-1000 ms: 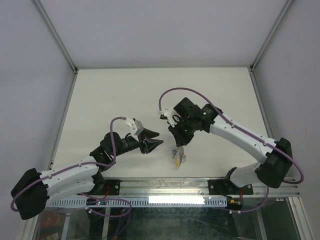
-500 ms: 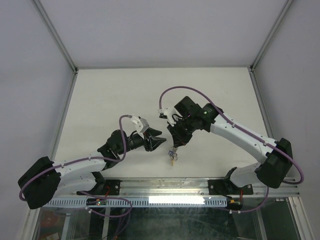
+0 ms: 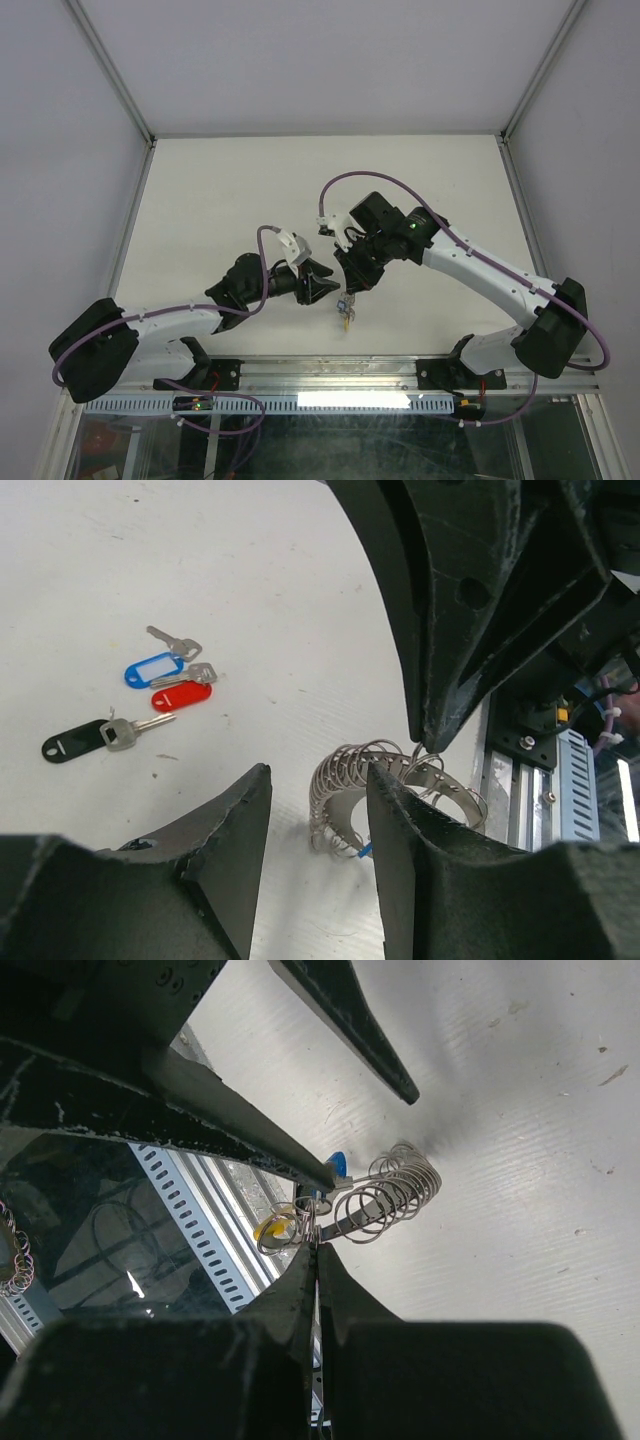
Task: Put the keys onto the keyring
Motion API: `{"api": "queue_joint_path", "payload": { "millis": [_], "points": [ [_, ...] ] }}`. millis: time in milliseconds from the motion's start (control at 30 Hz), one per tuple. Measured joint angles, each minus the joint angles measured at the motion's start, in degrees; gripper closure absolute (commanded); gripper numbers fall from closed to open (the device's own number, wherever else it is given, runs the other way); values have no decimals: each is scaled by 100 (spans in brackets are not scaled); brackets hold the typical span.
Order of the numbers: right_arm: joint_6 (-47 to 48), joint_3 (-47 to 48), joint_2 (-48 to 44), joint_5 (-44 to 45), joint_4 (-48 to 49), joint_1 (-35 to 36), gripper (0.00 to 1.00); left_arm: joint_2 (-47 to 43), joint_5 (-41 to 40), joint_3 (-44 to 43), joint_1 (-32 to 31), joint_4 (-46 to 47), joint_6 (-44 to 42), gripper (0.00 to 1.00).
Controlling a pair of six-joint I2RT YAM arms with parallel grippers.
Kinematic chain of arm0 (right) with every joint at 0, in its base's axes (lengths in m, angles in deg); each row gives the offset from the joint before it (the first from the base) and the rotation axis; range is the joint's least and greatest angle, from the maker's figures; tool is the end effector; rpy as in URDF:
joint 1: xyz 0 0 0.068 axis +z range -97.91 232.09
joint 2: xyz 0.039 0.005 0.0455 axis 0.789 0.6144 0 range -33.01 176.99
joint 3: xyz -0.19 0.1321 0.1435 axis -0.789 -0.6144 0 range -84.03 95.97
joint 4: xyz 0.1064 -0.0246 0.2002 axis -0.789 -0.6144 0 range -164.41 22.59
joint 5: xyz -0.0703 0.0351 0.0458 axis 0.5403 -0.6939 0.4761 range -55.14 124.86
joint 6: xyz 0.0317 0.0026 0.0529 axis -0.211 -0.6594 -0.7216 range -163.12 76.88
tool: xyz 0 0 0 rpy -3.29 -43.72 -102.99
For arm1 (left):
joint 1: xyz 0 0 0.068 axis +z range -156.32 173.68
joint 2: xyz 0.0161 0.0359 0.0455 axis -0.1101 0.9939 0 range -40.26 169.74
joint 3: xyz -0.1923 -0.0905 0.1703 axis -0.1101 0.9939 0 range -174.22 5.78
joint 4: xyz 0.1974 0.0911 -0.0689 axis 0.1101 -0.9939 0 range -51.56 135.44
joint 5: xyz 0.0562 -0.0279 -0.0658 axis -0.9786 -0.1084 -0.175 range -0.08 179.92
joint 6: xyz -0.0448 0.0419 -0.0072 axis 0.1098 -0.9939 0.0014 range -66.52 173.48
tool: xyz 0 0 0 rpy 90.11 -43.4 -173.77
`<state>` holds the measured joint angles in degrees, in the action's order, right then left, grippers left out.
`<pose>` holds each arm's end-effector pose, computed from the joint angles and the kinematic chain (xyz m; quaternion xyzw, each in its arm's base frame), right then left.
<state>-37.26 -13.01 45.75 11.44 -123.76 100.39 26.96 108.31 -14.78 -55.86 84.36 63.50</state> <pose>0.1424 0.1876 0.2982 -0.4749 0.8289 0.2639 0.1331 0.1329 -0.1785 0.2296 0.3503 0.6642 -0.4270 0.5038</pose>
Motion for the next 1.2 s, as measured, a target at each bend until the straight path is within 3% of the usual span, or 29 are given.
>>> {"api": "queue_joint_path", "payload": {
  "millis": [1000, 1200],
  "points": [
    [0, 0, -50, 70, 46, -4, 100, 203, 1091, -256, -103, -245, -46, 61],
    [7, 0, -50, 68, 76, -7, 100, 85, 1172, -254, -149, -291, -127, 67]
  ]
}}
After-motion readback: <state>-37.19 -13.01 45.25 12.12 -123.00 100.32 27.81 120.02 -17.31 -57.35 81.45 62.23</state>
